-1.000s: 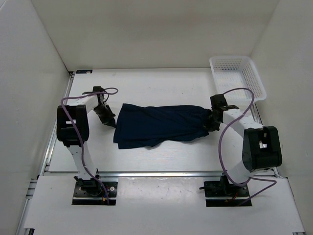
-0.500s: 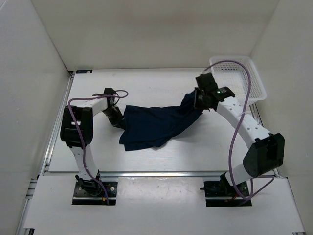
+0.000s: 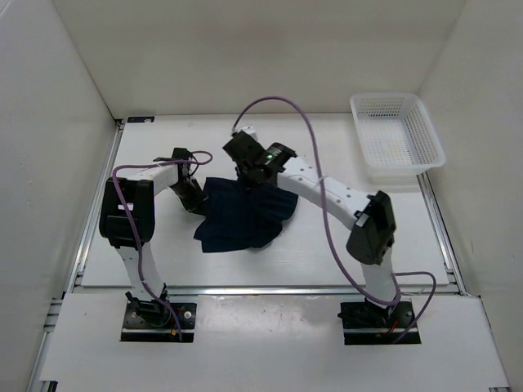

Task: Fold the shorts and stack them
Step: Fold the shorts

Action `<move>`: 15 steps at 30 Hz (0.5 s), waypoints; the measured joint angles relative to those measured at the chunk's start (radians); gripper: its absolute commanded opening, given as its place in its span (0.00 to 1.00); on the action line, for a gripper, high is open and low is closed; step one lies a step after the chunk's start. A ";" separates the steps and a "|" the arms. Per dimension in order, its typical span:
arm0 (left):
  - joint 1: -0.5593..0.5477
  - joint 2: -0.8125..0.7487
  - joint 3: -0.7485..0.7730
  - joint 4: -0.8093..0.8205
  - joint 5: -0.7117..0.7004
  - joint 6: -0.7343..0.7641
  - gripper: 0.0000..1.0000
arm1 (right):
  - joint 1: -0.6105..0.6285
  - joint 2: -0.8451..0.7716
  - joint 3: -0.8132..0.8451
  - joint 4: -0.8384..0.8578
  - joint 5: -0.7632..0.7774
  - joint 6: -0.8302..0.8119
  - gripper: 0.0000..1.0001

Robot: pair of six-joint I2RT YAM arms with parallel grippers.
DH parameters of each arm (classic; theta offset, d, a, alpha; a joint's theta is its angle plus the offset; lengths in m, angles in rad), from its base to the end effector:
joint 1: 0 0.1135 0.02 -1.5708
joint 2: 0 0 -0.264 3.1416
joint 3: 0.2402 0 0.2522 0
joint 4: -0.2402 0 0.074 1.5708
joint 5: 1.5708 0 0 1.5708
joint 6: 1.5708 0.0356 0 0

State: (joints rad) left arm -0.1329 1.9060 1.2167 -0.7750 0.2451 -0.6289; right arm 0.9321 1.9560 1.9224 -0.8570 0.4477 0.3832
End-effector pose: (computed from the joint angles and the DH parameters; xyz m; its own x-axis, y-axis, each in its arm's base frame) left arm 0.3414 -0.0544 0.1454 -0.8877 -0.4571 0.0560 -0.4551 0.8523 -0.2577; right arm 0.2704 0.3383 0.3274 -0.6398 -0.2963 -0.7092 -0.3474 0.9345 -0.0770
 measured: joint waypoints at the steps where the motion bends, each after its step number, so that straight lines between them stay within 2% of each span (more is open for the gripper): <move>1: 0.000 0.000 0.000 0.000 -0.001 0.000 0.11 | 0.016 0.037 0.041 -0.008 0.003 0.000 0.00; 5: 0.001 -0.001 0.000 0.000 -0.002 0.000 0.11 | 0.065 0.192 0.219 -0.039 -0.002 0.003 0.00; 6: 0.004 -0.002 0.000 0.000 -0.002 0.000 0.11 | 0.072 0.229 0.269 -0.051 -0.006 0.006 0.04; 7: 0.006 -0.003 -0.001 0.000 -0.002 0.000 0.11 | 0.080 0.272 0.323 -0.055 -0.013 0.009 0.14; 8: 0.010 -0.004 -0.002 0.000 -0.002 0.001 0.13 | 0.086 0.299 0.355 -0.056 -0.026 0.013 0.30; 9: 0.016 -0.005 -0.003 0.000 -0.001 0.003 0.16 | 0.091 0.317 0.375 -0.057 -0.041 0.022 0.58; 10: 0.026 -0.006 -0.006 0.000 0.001 0.003 0.25 | 0.095 0.326 0.381 -0.056 -0.058 0.026 0.66; 12: 0.052 -0.012 -0.011 -0.004 0.007 0.014 0.34 | 0.105 0.325 0.373 -0.054 -0.080 0.026 0.81; 13: 0.071 -0.019 -0.012 -0.011 0.008 0.019 0.37 | 0.110 0.306 0.339 -0.030 -0.084 0.026 0.82; 14: 0.091 -0.027 -0.012 -0.016 0.008 0.026 0.44 | 0.111 0.270 0.277 -0.004 -0.083 0.029 0.82; 15: 0.113 -0.040 -0.012 -0.021 0.009 0.034 0.46 | 0.114 0.225 0.206 0.010 -0.081 0.030 0.79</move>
State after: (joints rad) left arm -0.0196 1.8664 1.2049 -0.7959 0.2539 -0.5953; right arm 1.0458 2.1807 2.1288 -0.8474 0.3664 0.4133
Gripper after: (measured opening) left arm 0.414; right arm 0.811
